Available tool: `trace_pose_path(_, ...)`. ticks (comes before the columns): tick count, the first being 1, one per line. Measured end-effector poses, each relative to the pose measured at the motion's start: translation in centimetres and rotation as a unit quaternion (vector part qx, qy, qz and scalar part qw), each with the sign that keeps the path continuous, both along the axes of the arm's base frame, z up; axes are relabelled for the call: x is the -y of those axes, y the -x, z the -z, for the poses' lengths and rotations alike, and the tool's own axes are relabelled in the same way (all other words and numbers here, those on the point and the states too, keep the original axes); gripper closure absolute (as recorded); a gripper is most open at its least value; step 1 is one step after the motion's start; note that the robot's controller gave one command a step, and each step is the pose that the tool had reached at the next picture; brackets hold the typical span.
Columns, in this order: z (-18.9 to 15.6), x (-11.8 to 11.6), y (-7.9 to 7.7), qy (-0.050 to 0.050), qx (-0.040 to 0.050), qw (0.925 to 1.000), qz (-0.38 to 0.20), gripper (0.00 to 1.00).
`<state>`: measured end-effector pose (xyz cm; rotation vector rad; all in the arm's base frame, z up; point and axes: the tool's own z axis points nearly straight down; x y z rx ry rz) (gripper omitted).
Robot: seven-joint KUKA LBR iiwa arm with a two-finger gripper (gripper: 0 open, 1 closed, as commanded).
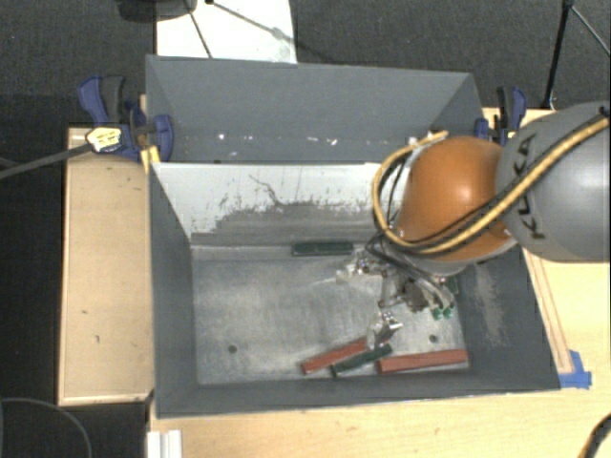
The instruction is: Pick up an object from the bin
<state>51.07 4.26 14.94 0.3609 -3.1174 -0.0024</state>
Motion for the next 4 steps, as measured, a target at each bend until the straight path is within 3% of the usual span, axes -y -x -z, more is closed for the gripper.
trace_pose_path(1,-0.3,0.1,-0.2,0.0,0.003,1.0,0.001,0.0)
trace_pose_path(2,7.3,-0.1,2.8,0.002,-0.0025,0.9987,-0.052,1.0)
trace_pose_path(3,7.3,-0.1,2.8,0.002,-0.0025,0.9987,-0.051,1.0)
trace_pose_path(4,-5.5,0.0,1.8,0.0,0.0031,0.999,-0.045,1.0)
